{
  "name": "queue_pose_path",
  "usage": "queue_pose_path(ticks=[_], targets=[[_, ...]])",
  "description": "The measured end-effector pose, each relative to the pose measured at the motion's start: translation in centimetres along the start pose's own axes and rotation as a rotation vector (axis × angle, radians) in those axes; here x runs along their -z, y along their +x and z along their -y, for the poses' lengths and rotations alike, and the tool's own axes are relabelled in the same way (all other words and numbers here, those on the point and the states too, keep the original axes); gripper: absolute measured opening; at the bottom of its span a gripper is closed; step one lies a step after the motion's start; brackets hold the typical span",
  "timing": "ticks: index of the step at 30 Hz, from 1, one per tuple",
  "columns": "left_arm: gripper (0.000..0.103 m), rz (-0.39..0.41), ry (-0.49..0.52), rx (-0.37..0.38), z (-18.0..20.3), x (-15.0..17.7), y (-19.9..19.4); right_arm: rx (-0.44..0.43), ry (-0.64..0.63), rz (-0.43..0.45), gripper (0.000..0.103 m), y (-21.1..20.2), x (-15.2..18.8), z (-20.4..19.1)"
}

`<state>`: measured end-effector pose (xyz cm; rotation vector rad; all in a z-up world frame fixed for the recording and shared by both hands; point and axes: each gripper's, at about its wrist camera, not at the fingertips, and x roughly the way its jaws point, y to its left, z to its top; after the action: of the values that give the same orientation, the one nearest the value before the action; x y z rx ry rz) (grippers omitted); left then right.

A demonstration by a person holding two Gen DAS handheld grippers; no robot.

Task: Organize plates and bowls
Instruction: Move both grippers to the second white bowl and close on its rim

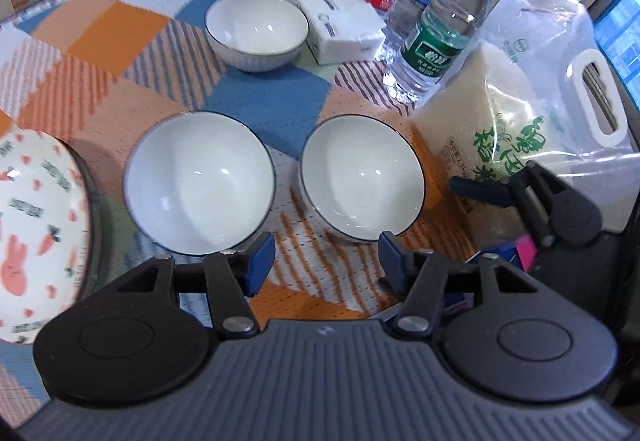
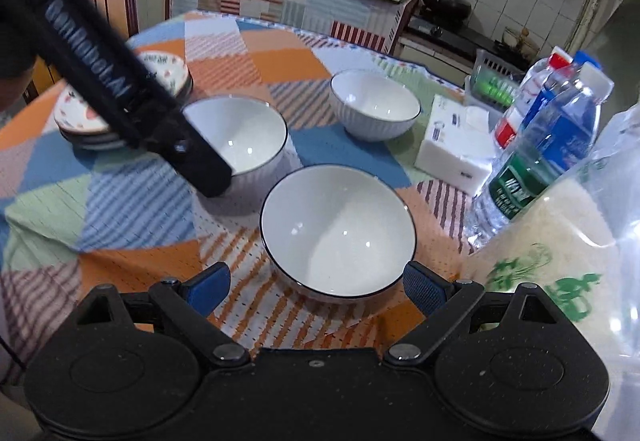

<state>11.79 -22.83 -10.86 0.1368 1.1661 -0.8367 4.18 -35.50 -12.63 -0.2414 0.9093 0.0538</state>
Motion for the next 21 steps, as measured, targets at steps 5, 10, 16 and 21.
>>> queue_pose_path(ticks=[5, 10, 16, 21], targets=[[0.056, -0.043, -0.041, 0.026, 0.4, -0.2, 2.9, 0.049, -0.018, -0.04, 0.095, 2.3, 0.4, -0.5], [0.054, -0.058, -0.107, 0.035, 0.0, -0.6, 5.0, 0.071, 0.018, -0.057, 0.095, 4.0, 0.7, 0.2], [0.049, -0.046, -0.08, 0.012, 0.2, -0.5, 6.6, 0.089, -0.017, -0.083, 0.095, 4.9, 1.1, -0.3], [0.036, -0.023, -0.095, -0.001, 0.0, -0.5, 7.9, 0.091, 0.019, -0.076, 0.095, 5.4, 0.9, -0.2]])
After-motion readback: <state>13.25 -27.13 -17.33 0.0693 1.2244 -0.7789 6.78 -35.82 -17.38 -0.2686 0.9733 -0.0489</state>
